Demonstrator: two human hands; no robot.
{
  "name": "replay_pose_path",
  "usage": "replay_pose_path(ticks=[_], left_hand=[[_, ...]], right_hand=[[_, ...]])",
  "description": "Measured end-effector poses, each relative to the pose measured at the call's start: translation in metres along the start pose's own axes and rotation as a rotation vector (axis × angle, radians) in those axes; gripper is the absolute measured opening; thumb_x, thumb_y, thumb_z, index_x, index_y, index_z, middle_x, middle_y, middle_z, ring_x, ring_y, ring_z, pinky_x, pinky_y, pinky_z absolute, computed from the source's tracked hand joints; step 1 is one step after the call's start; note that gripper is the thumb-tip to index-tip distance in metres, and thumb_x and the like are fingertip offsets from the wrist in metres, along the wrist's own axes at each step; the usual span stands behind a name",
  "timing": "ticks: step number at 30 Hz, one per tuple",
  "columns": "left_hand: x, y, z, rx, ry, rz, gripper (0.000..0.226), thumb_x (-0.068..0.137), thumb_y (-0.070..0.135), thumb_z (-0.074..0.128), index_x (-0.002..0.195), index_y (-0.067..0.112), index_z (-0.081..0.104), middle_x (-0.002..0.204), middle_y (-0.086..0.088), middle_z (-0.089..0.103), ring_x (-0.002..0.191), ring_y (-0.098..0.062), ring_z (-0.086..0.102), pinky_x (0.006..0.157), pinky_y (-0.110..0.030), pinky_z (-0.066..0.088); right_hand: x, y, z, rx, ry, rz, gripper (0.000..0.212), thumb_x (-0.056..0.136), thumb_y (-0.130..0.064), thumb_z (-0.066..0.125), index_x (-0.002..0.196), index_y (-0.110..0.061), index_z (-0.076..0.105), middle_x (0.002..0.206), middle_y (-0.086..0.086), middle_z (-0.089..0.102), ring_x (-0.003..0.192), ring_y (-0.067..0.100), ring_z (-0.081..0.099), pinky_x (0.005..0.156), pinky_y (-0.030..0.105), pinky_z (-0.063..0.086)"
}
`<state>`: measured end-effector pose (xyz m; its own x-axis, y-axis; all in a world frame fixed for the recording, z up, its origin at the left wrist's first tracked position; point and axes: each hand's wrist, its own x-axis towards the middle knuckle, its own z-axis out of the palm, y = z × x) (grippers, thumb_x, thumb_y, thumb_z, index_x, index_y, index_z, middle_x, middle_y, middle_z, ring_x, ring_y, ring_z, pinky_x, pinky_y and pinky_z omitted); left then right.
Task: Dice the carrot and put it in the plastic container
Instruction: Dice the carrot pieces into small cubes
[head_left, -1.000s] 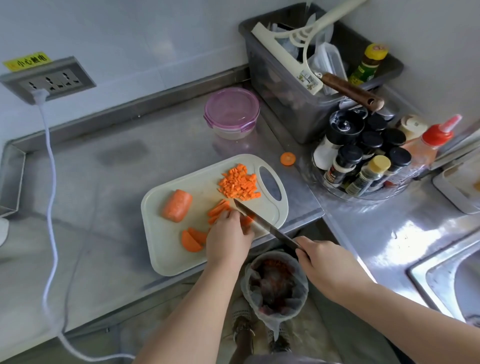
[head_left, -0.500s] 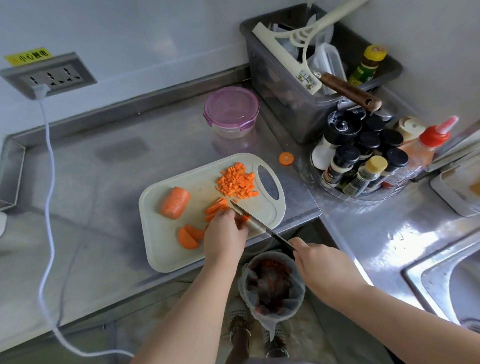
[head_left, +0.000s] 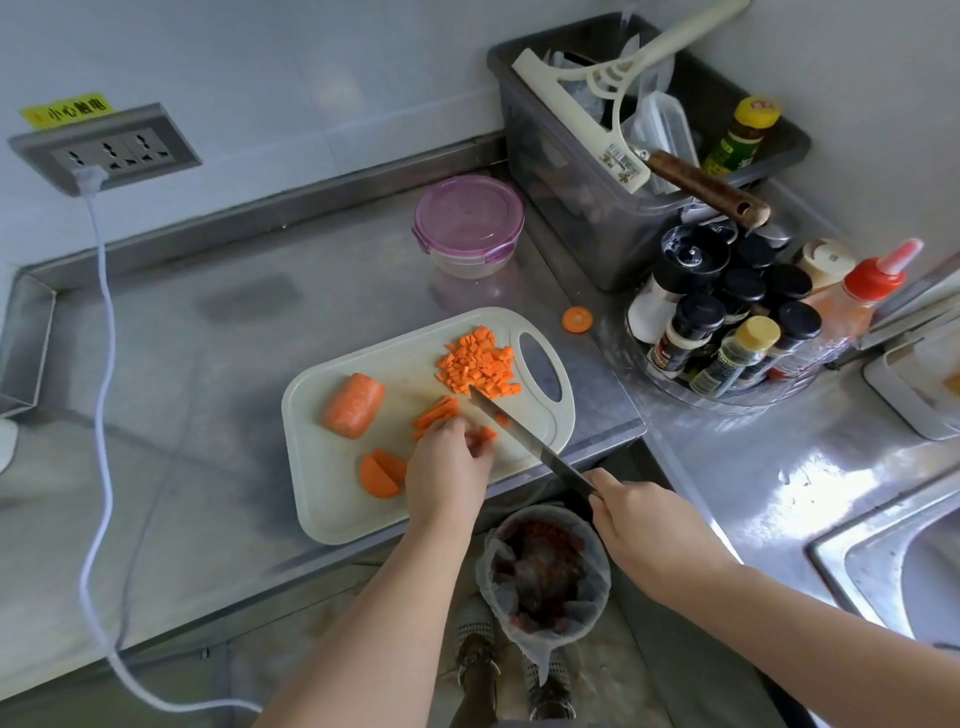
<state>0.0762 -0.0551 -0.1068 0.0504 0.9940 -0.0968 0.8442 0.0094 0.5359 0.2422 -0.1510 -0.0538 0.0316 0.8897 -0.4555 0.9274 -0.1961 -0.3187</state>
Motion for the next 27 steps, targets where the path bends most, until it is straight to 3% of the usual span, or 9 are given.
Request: replay_pose_path(ticks=[12,27], left_hand=[[-0.006,-0.003,-0.004,0.013,0.013,-0.019,0.014,0.085,0.031,0.064,0.091,0.018,0.065,0.098,0.003,0.064,0.092,-0.020,0.061,0.066,-0.026,0.037],[-0.009,-0.002,-0.004,0.010,0.020,-0.025,0.017,0.085,0.032,0.064,0.094,0.019,0.062,0.100,0.004,0.061,0.089,-0.018,0.060,0.065,-0.027,0.043]], right_hand=[[-0.007,-0.003,0.001,-0.040,0.017,-0.019,0.024,0.104,-0.030,0.027,0.121,-0.023,0.043,0.082,-0.002,0.060,0.071,0.018,0.060,0.066,0.033,0.051],[-0.005,-0.004,0.000,-0.043,0.015,-0.016,0.024,0.105,-0.029,0.028,0.121,-0.022,0.044,0.082,-0.001,0.061,0.070,0.016,0.060,0.065,0.029,0.050]])
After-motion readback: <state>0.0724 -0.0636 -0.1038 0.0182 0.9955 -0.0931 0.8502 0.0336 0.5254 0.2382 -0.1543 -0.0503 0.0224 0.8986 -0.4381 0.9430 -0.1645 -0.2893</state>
